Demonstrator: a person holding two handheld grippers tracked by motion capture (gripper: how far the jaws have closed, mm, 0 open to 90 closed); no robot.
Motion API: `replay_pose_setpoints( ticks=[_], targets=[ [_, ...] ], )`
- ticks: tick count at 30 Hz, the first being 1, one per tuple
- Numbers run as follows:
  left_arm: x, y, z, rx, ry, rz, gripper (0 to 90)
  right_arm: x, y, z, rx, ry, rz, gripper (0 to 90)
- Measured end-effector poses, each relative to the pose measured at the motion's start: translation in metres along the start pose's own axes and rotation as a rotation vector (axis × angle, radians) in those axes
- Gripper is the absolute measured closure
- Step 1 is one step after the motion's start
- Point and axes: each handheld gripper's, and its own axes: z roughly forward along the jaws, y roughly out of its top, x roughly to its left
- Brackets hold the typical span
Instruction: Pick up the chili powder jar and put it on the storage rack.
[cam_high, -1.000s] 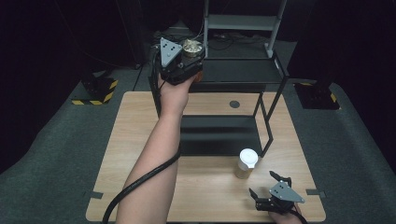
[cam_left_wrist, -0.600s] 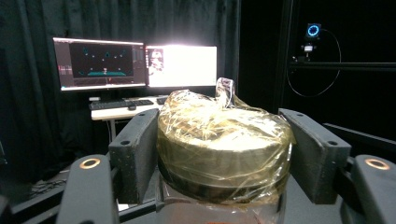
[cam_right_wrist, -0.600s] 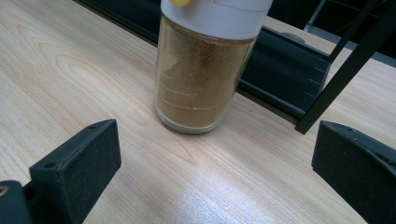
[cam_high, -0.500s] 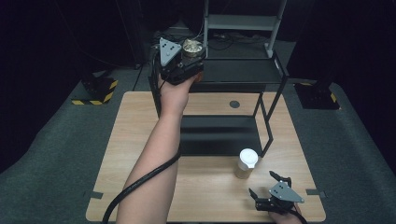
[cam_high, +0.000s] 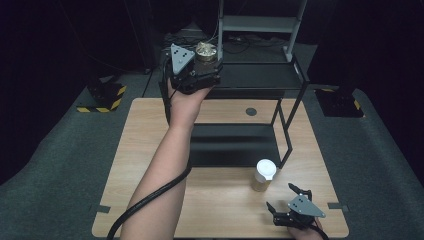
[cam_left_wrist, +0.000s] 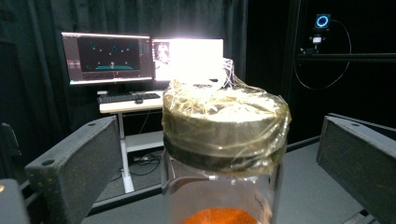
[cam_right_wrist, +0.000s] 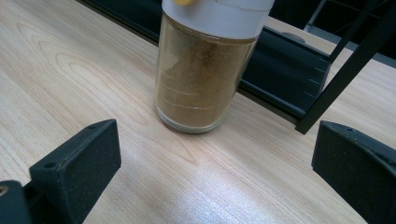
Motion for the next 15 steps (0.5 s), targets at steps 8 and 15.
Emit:
replay_pose_setpoints(
  ticks=[8,15],
  targets=[
    [0.000,0.000,-0.018,-0.006,-0.005,0.018,0.3,0.000,0.000,0.000,0.002,0.000,-0.003,0.1],
    [-0.003,-0.001,-0.036,0.005,-0.013,0.028,0.3,0.001,0.000,0.000,0.001,-0.001,-0.003,0.1]
  ],
)
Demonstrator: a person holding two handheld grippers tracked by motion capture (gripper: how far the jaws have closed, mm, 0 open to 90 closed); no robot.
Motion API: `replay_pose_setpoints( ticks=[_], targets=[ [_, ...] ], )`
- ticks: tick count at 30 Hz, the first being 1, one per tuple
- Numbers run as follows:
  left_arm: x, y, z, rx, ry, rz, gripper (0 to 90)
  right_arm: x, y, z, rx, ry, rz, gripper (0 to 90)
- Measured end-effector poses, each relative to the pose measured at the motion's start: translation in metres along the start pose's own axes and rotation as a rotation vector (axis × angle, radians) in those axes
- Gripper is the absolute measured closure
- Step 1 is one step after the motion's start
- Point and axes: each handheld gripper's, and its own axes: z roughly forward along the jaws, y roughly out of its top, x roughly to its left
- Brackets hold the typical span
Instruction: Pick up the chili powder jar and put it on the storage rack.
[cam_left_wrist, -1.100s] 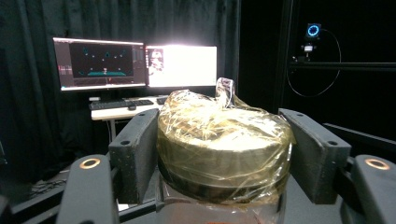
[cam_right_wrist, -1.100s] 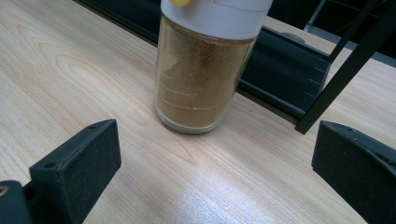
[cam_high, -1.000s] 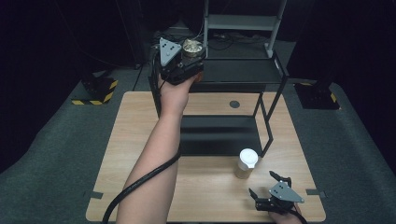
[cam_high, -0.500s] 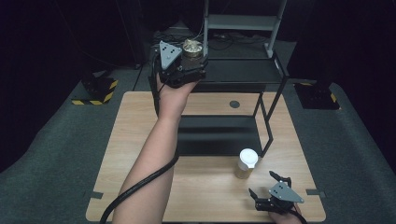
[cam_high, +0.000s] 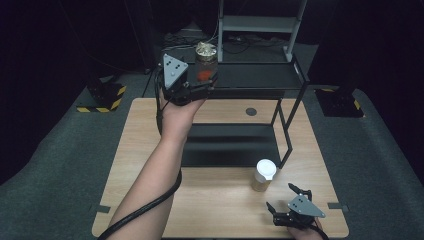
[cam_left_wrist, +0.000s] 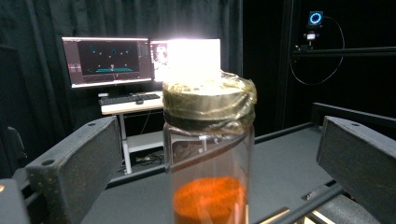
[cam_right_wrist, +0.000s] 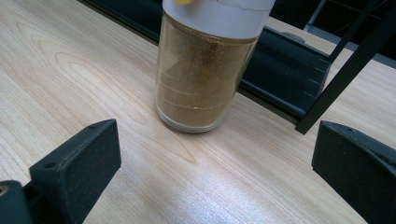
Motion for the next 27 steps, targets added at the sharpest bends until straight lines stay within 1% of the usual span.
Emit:
replay_pose_setpoints(
  ticks=[5,6,9,12,15,21,24,25,27],
  targets=[
    [-0.004,-0.002,-0.013,0.000,-0.010,0.017,0.3,0.000,0.000,0.000,-0.001,0.000,-0.003,0.1],
    [-0.004,-0.002,-0.013,0.000,-0.010,0.017,0.3,0.000,0.000,0.000,-0.001,0.000,-0.003,0.1],
    [-0.007,-0.003,-0.019,-0.001,-0.018,0.029,0.3,0.000,0.000,0.000,0.001,0.001,-0.002,0.1],
    [-0.009,-0.005,-0.026,-0.007,-0.030,0.023,0.3,0.000,0.000,0.000,0.001,0.001,-0.004,0.1],
    [-0.011,-0.007,-0.032,-0.008,-0.039,0.026,0.3,0.000,0.000,0.000,0.001,0.002,-0.003,0.1],
    [-0.015,-0.009,-0.042,-0.003,-0.037,0.032,0.3,0.000,0.000,0.000,0.002,0.002,-0.009,0.1],
    [-0.018,-0.010,-0.046,0.006,-0.033,0.029,0.3,0.000,0.001,0.000,0.004,0.002,-0.010,0.1],
    [-0.019,-0.012,-0.050,0.012,-0.030,0.037,0.3,0.000,0.001,0.000,0.004,0.002,-0.010,0.1],
    [-0.020,-0.014,-0.052,0.017,-0.031,0.038,0.3,0.001,0.001,0.001,0.005,0.002,-0.012,0.1]
  ],
)
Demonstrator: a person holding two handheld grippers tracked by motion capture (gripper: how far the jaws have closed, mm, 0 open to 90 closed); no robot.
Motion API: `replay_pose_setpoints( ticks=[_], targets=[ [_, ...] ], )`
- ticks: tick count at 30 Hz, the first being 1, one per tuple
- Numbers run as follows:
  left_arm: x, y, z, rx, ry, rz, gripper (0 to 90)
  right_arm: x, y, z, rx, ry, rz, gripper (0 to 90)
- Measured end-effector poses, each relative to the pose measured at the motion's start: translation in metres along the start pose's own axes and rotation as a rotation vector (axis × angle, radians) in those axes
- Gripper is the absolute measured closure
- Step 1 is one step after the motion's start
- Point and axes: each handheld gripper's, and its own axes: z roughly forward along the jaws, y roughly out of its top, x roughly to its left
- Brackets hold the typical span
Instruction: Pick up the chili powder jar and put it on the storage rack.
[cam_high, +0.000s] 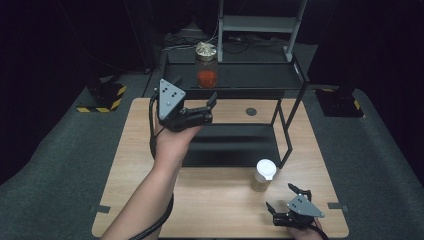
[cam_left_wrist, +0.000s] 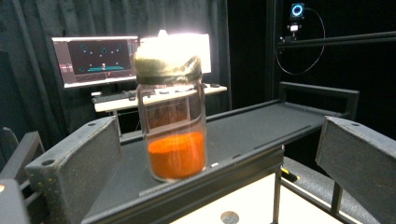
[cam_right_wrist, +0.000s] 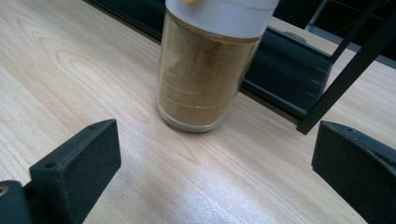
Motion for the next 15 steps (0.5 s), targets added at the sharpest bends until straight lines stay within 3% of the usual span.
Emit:
replay_pose_setpoints(
  ticks=[15],
  targets=[
    [0.000,-0.030,-0.028,0.040,-0.005,0.001,0.3,0.000,0.000,0.000,0.001,0.001,-0.002,0.1]
  ],
)
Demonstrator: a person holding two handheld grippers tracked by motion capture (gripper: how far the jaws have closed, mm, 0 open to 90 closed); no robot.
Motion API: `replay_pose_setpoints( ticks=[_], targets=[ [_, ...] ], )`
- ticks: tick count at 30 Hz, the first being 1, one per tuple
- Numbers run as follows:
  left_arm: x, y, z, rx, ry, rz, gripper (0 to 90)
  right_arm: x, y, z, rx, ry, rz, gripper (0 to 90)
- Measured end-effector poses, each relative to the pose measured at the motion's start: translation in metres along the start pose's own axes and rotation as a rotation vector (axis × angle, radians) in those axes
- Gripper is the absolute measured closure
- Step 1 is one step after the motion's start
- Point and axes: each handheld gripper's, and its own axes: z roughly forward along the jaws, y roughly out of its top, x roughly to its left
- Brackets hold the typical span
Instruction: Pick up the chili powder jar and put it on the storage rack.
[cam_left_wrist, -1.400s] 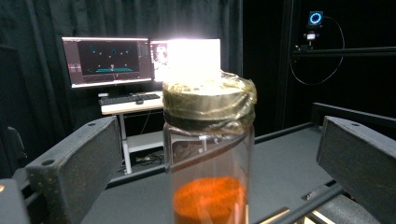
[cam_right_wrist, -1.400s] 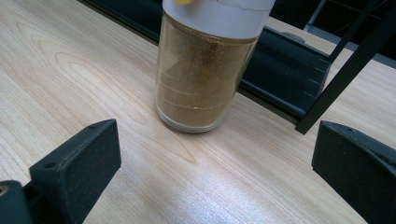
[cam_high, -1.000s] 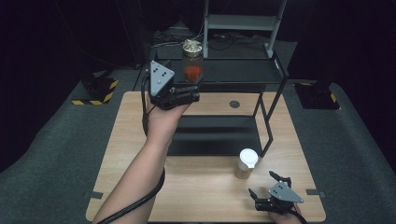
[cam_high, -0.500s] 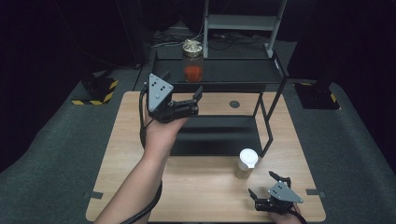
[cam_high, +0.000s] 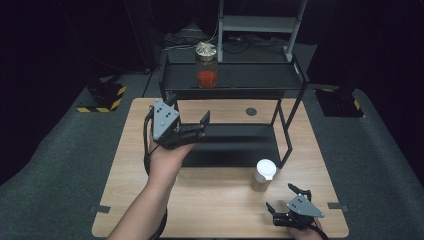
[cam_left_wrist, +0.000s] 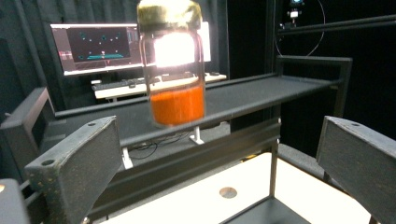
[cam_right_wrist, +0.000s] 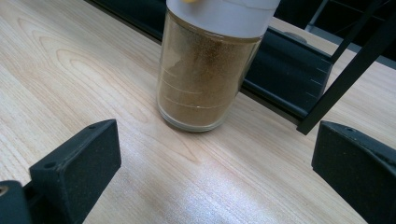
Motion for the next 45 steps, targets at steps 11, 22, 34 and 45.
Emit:
replay_pose_setpoints(
  ticks=[11,22,34,45],
  targets=[
    [-0.005,-0.035,-0.015,0.054,-0.020,-0.005,0.3,0.001,0.000,0.000,0.001,-0.002,-0.006,0.1],
    [-0.010,-0.067,-0.024,0.089,-0.053,-0.032,0.3,0.001,0.000,0.000,0.002,-0.002,-0.008,0.1],
    [-0.016,-0.109,-0.035,0.163,-0.066,-0.034,0.3,0.002,0.001,0.000,0.003,-0.004,-0.011,0.1],
    [-0.021,-0.149,-0.044,0.255,-0.081,0.014,0.3,0.002,0.001,0.000,0.003,-0.007,-0.012,0.1]
  ],
)
